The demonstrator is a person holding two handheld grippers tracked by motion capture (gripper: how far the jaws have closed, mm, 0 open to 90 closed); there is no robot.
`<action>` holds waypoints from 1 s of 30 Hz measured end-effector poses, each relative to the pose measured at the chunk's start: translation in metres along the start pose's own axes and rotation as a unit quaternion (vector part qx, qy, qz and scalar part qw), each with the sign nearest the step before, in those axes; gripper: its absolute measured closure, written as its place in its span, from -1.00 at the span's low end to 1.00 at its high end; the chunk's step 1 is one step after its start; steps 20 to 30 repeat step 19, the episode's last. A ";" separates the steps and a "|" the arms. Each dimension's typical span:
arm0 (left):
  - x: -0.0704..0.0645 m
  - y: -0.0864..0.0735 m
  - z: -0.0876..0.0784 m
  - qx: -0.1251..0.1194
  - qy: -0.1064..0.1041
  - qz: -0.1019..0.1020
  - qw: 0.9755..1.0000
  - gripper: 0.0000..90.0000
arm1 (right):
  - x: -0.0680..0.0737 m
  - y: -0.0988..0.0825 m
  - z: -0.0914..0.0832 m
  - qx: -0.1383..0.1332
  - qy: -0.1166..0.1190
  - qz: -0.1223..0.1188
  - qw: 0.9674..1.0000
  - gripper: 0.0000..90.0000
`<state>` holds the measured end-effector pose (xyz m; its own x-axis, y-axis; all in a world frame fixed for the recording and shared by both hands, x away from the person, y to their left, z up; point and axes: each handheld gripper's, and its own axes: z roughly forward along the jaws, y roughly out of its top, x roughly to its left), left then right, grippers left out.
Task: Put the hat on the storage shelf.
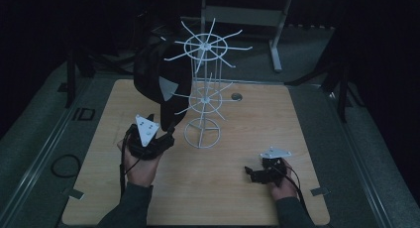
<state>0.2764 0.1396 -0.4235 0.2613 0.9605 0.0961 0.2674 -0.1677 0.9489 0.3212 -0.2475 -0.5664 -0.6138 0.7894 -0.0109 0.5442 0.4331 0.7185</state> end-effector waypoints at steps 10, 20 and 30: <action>0.005 -0.004 -0.005 -0.003 -0.015 -0.025 1.000 -0.45 | 0.000 0.000 0.000 -0.001 0.000 -0.001 1.000 -0.74; 0.002 -0.006 -0.004 0.008 -0.031 -0.028 0.999 -0.45 | 0.000 0.000 0.000 -0.001 0.000 -0.001 1.000 -0.74; 0.002 -0.006 -0.004 0.008 -0.031 -0.028 0.999 -0.45 | 0.000 0.000 0.000 -0.001 0.000 -0.001 1.000 -0.74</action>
